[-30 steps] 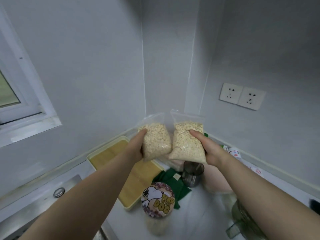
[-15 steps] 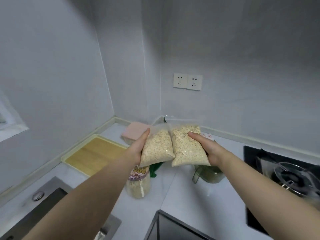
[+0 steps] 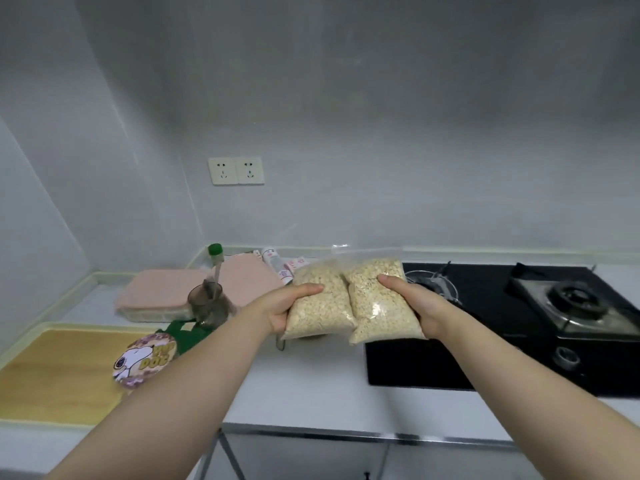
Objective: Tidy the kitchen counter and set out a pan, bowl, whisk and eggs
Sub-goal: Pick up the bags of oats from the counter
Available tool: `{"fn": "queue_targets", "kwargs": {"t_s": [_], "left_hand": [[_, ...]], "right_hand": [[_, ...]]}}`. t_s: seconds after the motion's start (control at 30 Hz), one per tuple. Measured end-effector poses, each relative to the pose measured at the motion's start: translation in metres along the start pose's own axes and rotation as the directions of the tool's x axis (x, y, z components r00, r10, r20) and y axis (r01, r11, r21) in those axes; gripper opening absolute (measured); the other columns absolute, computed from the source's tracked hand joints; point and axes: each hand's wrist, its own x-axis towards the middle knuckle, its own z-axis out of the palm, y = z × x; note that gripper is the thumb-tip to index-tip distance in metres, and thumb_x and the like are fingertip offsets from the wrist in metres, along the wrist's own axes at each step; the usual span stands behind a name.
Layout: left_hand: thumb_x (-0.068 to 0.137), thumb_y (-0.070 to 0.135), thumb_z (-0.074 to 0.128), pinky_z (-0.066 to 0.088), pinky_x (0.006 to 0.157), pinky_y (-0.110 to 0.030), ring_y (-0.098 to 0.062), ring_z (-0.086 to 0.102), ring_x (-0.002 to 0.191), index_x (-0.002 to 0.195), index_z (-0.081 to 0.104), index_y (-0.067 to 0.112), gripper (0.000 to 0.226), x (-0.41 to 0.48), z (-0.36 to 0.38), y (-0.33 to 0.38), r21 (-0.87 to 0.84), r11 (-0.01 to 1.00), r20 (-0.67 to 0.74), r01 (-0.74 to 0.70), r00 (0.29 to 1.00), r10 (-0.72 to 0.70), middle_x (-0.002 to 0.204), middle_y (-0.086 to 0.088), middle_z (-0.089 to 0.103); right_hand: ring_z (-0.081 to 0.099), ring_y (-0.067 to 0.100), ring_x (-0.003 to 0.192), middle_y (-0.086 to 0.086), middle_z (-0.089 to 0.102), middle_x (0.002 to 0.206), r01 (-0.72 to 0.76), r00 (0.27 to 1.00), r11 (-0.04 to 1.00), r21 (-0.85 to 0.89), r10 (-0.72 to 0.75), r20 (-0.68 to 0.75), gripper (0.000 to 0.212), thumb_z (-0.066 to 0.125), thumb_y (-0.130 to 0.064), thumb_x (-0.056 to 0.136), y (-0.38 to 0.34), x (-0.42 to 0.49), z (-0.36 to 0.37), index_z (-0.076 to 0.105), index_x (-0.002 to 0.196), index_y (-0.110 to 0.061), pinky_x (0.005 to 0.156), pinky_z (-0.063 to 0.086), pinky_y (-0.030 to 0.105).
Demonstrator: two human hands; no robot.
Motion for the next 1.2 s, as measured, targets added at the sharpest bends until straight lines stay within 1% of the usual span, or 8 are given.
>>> {"fn": "queue_targets", "kwargs": {"t_s": [0.2,0.37,0.47,0.57,0.67,0.77,0.97,1.2], "left_hand": [[0.089,0.007,0.059,0.055,0.078,-0.037,-0.022,0.071,0.077,0.099,0.061,0.01,0.011,0.037,0.119,-0.008,0.108,0.993,0.059,-0.054,0.997,0.048,0.083,-0.009,0.073],[0.08,0.0,0.069,0.053,0.089,-0.042,-0.03,0.066,0.103,0.118,0.058,0.007,0.041,0.072,0.231,-0.028,0.242,0.958,0.139,-0.152,0.983,0.121,0.111,-0.014,0.069],[0.072,-0.003,0.076,0.055,0.085,-0.039,-0.024,0.067,0.102,0.121,0.055,0.011,0.055,0.09,0.3,-0.045,0.341,0.906,0.146,-0.252,0.966,0.214,0.113,-0.01,0.068],[0.066,0.0,0.082,0.054,0.088,-0.036,-0.019,0.065,0.1,0.118,0.053,0.016,0.062,0.104,0.362,-0.06,0.532,0.759,0.154,-0.375,0.924,0.349,0.11,-0.003,0.067],[0.067,0.009,0.083,0.046,0.082,-0.027,-0.011,0.055,0.099,0.13,0.044,0.024,0.075,0.112,0.428,-0.072,0.703,0.55,0.221,-0.45,0.874,0.433,0.103,0.013,0.055],[0.07,0.012,0.081,0.042,0.077,-0.024,-0.008,0.049,0.094,0.143,0.032,0.027,0.089,0.122,0.486,-0.086,0.728,0.464,0.283,-0.504,0.838,0.467,0.106,0.015,0.051],[0.068,0.013,0.083,0.046,0.083,-0.026,-0.01,0.056,0.098,0.128,0.048,0.023,0.07,0.16,0.56,-0.113,0.72,0.461,0.343,-0.519,0.843,0.414,0.1,0.015,0.056],[0.068,0.001,0.08,0.045,0.066,-0.017,-0.008,0.064,0.084,0.104,0.06,0.02,0.045,0.226,0.635,-0.127,0.607,0.652,0.397,-0.455,0.884,0.247,0.089,0.01,0.065]], "right_hand": [[0.071,0.021,0.084,0.006,0.074,0.092,0.062,0.987,0.997,0.046,-0.054,-0.151,0.033,0.067,-0.038,0.085,0.003,-0.045,-0.111,0.066,0.105,-0.013,0.068,0.056,0.029],[0.065,0.037,0.104,0.018,0.069,0.109,0.106,0.958,0.993,0.054,-0.087,-0.275,0.051,0.073,-0.038,0.079,0.011,-0.089,-0.22,0.064,0.116,-0.004,0.091,0.05,0.05],[0.068,0.031,0.097,0.015,0.071,0.105,0.174,0.929,0.981,0.089,-0.134,-0.344,0.044,0.072,-0.03,0.081,0.017,-0.117,-0.282,0.064,0.115,-0.003,0.081,0.055,0.039],[0.07,0.028,0.089,0.014,0.072,0.1,0.238,0.898,0.96,0.147,-0.16,-0.411,0.037,0.071,-0.026,0.082,0.023,-0.141,-0.332,0.063,0.112,-0.006,0.068,0.056,0.035],[0.07,0.028,0.089,0.014,0.072,0.101,0.285,0.845,0.946,0.154,-0.172,-0.506,0.039,0.071,-0.026,0.082,0.031,-0.162,-0.385,0.063,0.113,-0.004,0.071,0.055,0.034],[0.07,0.028,0.088,0.014,0.072,0.1,0.318,0.804,0.931,0.181,-0.163,-0.572,0.041,0.073,-0.026,0.08,0.042,-0.182,-0.431,0.062,0.113,-0.004,0.071,0.056,0.035],[0.071,0.026,0.084,0.013,0.072,0.098,0.378,0.754,0.891,0.25,-0.14,-0.642,0.035,0.071,-0.02,0.082,0.058,-0.206,-0.502,0.062,0.112,-0.005,0.063,0.057,0.032],[0.07,0.027,0.088,0.013,0.071,0.101,0.402,0.708,0.874,0.273,-0.107,-0.698,0.029,0.07,-0.013,0.082,0.058,-0.202,-0.58,0.062,0.108,-0.005,0.066,0.057,0.033]]}}
